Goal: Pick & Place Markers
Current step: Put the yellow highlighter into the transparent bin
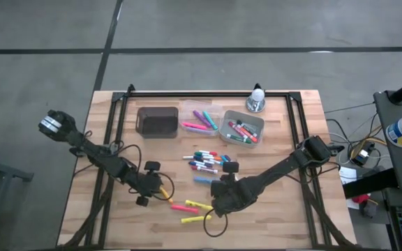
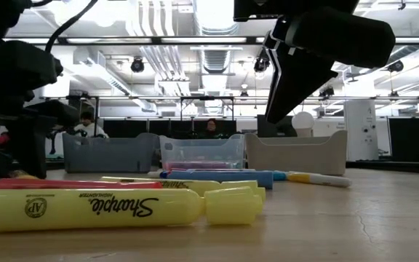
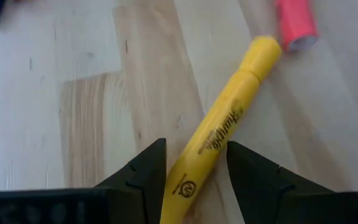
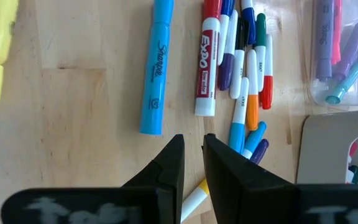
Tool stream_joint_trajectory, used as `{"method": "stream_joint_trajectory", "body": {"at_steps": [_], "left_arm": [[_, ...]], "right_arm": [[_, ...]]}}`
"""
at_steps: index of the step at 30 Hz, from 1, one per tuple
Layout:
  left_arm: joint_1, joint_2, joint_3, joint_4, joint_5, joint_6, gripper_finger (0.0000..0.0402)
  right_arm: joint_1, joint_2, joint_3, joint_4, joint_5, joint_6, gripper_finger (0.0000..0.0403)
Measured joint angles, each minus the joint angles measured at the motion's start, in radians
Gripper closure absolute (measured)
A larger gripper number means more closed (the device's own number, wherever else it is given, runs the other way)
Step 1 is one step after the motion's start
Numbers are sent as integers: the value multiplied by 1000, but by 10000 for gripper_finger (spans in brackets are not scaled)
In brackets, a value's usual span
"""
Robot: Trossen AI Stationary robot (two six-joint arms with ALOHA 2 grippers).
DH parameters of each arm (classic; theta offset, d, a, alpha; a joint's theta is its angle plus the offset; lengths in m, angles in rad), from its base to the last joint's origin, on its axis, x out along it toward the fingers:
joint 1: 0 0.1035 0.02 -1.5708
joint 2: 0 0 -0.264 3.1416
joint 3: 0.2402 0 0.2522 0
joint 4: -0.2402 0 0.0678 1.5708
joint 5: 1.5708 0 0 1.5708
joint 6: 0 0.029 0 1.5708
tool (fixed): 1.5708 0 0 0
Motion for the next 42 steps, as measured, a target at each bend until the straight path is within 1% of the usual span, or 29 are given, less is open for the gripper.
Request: {"method": "stream_joint_trajectory", "body": {"at_steps": [4, 12, 15, 20, 23, 26, 30, 32, 36, 40, 42], "left_arm": [[2, 25, -1, 6, -50, -32, 241], [10, 93, 1, 55, -79, -99, 246], [11, 92, 2, 68, -86, -106, 266], [15, 88, 21, 64, -104, -99, 309], [23, 88, 40, 59, -135, -98, 331], [34, 87, 56, 65, -149, -94, 342], [58, 86, 83, 62, -163, -52, 344], [78, 80, 105, 54, -186, -18, 342], [143, 64, 179, -14, -256, 53, 342], [245, 58, 264, -57, -298, 149, 342], [309, 57, 304, -56, -301, 199, 342]], "right_arm": [[0, 0, 0, 1, 0, 0, 351], [0, 0, 0, 5, 0, 0, 351], [0, 0, 0, 5, 0, 0, 351], [0, 0, 0, 6, 1, 0, 351], [0, 0, 0, 6, 1, 0, 351], [0, 0, 0, 6, 1, 0, 351], [0, 0, 0, 6, 2, 0, 351], [0, 0, 0, 6, 2, -4, 351], [0, 0, 0, 7, 14, -8, 351], [0, 0, 0, 7, 26, -8, 351], [0, 0, 0, 7, 27, -8, 351]]}}
